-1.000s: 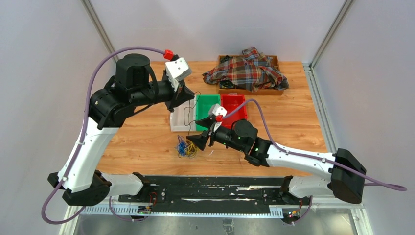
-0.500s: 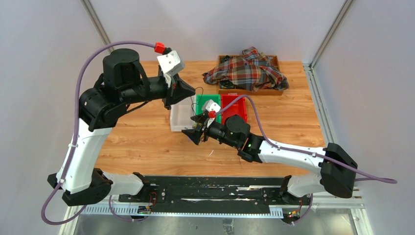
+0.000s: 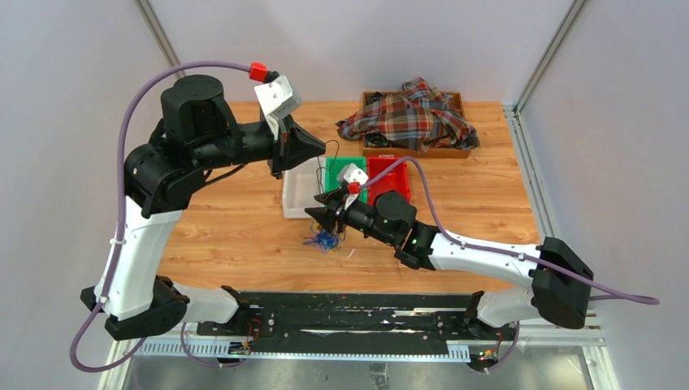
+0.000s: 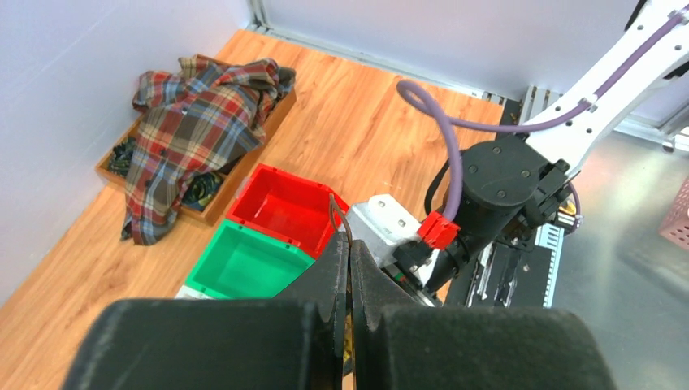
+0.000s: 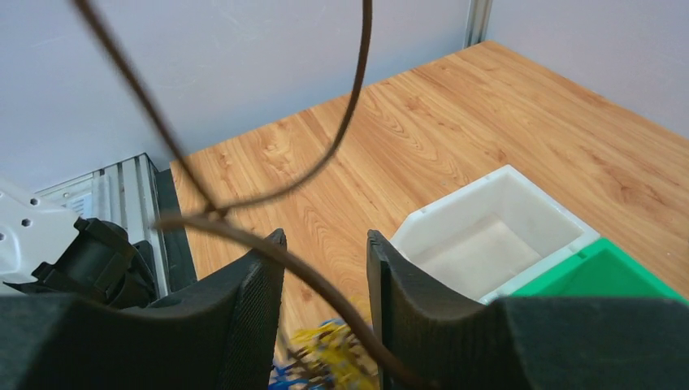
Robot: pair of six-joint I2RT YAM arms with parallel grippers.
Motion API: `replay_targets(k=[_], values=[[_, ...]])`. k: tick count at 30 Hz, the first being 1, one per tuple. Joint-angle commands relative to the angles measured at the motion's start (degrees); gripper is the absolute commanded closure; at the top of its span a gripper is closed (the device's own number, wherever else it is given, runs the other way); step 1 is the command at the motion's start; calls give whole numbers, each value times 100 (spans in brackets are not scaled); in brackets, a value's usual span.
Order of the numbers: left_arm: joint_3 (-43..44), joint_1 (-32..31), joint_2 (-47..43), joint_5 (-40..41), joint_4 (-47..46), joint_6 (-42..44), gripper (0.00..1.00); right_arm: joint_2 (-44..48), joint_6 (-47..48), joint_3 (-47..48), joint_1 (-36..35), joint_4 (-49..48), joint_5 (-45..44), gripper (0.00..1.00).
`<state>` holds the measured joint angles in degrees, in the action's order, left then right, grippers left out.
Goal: Untangle the cables
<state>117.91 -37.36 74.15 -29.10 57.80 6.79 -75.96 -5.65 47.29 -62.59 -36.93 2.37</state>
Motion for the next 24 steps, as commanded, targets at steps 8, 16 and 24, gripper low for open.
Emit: replay_targets(k=[8,16,24], values=[[873,-42,203,-50,-76,-208,99,-860,-607,-104,105,-653,289,64],[1541,-43,437,568,-76,-134,100,-1270,-844,-889,101,-1119,-94,65],[2425,-43,697,1533,-190,-31,100,-1597,-1027,-1756,98,-1696,-569,60]])
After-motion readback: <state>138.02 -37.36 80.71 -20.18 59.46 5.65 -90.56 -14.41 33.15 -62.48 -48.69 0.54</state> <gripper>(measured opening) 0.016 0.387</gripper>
